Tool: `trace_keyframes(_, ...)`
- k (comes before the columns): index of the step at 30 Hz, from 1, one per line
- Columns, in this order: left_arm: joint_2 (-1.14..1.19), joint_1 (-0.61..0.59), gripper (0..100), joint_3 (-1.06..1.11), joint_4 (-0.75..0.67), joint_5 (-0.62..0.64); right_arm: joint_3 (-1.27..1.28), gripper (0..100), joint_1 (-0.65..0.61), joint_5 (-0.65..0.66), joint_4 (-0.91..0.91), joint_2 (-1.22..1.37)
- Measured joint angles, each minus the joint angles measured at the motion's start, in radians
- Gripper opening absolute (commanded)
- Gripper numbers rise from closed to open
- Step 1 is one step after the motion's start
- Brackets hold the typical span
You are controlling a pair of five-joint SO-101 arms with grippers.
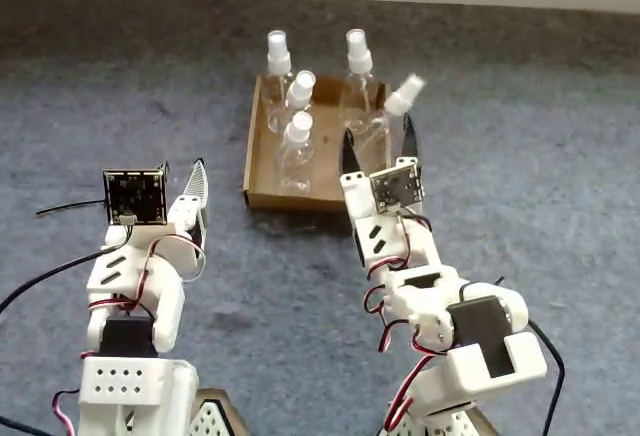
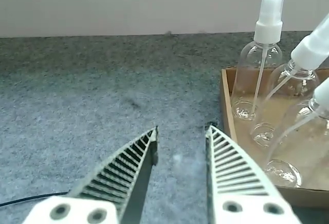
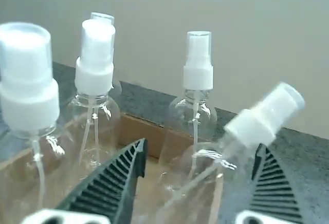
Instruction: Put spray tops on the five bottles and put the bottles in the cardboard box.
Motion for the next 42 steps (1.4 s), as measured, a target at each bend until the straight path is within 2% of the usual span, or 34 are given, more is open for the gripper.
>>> trace_keyframes(16, 0.000, 0.000, 15, 0.000, 0.000, 0.000, 0.000, 27.1, 0.000, 0.000, 0.000, 0.000)
trace_keyframes(22, 0.000, 0.000, 15, 0.000, 0.000, 0.000, 0.000, 26.6, 0.040, 0.000, 0.000, -0.009)
trace_keyframes(31, 0.000, 0.000, 15, 0.000, 0.000, 0.000, 0.092, 2.6, 0.124, 0.000, 0.003, -0.296)
trace_keyframes(35, 0.000, 0.000, 15, 0.000, 0.000, 0.000, 0.097, 2.0, 0.190, 0.000, 0.157, -0.468)
trace_keyframes(42, 0.000, 0.000, 15, 0.000, 0.000, 0.000, 0.054, 2.0, 0.256, 0.000, 0.674, -0.715)
